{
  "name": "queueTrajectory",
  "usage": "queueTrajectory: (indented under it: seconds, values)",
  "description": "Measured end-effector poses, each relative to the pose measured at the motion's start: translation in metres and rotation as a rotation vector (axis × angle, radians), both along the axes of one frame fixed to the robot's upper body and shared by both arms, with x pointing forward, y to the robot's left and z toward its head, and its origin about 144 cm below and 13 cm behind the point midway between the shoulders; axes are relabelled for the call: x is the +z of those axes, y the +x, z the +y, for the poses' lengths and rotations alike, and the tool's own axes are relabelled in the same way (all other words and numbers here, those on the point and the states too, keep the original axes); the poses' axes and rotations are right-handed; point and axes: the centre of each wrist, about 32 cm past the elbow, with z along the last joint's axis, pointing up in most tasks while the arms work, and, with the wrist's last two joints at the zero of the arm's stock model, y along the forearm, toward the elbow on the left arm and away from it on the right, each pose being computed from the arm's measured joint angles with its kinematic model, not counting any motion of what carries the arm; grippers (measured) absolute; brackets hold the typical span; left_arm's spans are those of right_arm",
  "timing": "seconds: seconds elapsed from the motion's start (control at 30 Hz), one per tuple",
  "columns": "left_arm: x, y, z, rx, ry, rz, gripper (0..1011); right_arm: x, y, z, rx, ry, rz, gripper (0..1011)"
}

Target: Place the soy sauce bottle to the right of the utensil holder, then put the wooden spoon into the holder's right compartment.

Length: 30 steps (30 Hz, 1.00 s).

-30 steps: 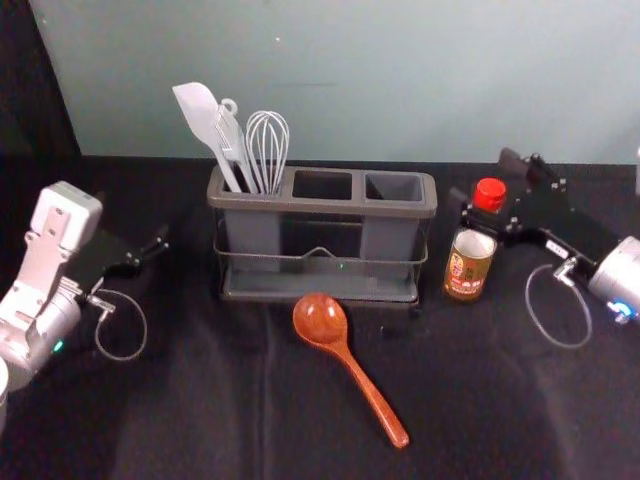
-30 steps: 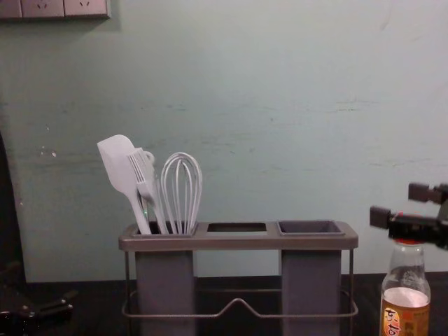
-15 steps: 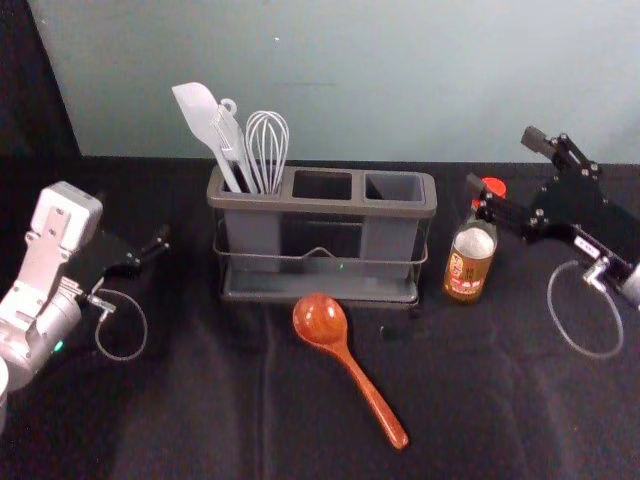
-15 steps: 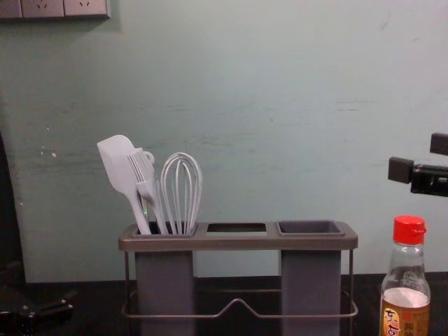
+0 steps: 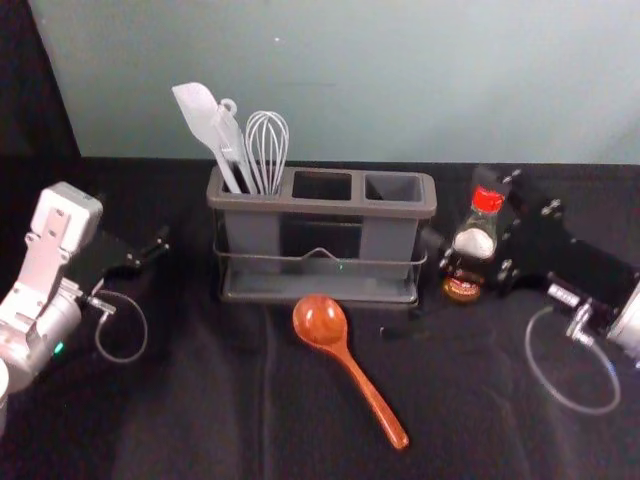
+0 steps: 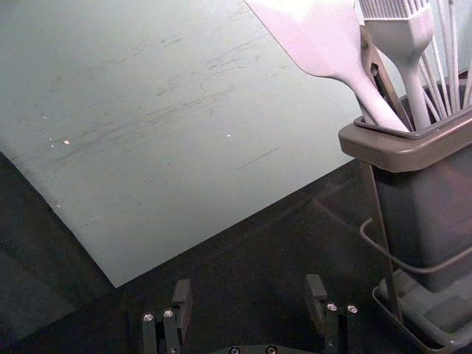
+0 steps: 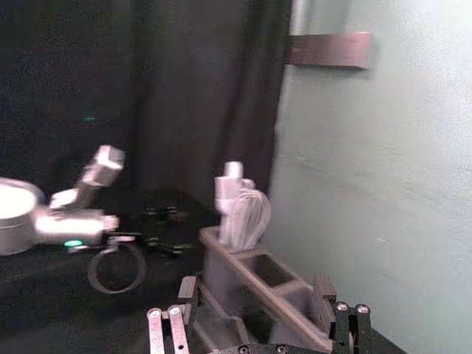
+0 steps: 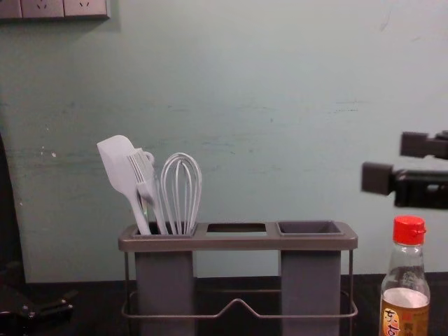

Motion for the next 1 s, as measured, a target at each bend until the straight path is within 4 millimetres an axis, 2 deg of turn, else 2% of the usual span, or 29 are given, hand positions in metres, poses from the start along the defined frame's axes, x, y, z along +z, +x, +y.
queueTrajectory:
  seconds: [0.37, 0.57, 0.87, 1.0]
  values:
    - [0.0, 0.0, 0.0, 0.0, 0.0, 0.0, 1005, -0.01, 0.007, 0.021, 0.234, -0.032, -0.02, 1003]
    - [0.0, 0.0, 0.0, 0.0, 0.0, 0.0, 1005, -0.013, 0.009, 0.038, 0.289, -0.053, 0.06, 1003]
    - [0.0, 0.0, 0.0, 0.0, 0.0, 0.0, 1005, -0.013, 0.002, 0.078, 0.124, -0.15, 0.256, 1003]
    - [0.0, 0.0, 0.0, 0.0, 0.0, 0.0, 1005, -0.012, 0.006, 0.094, 0.049, -0.155, 0.339, 1003]
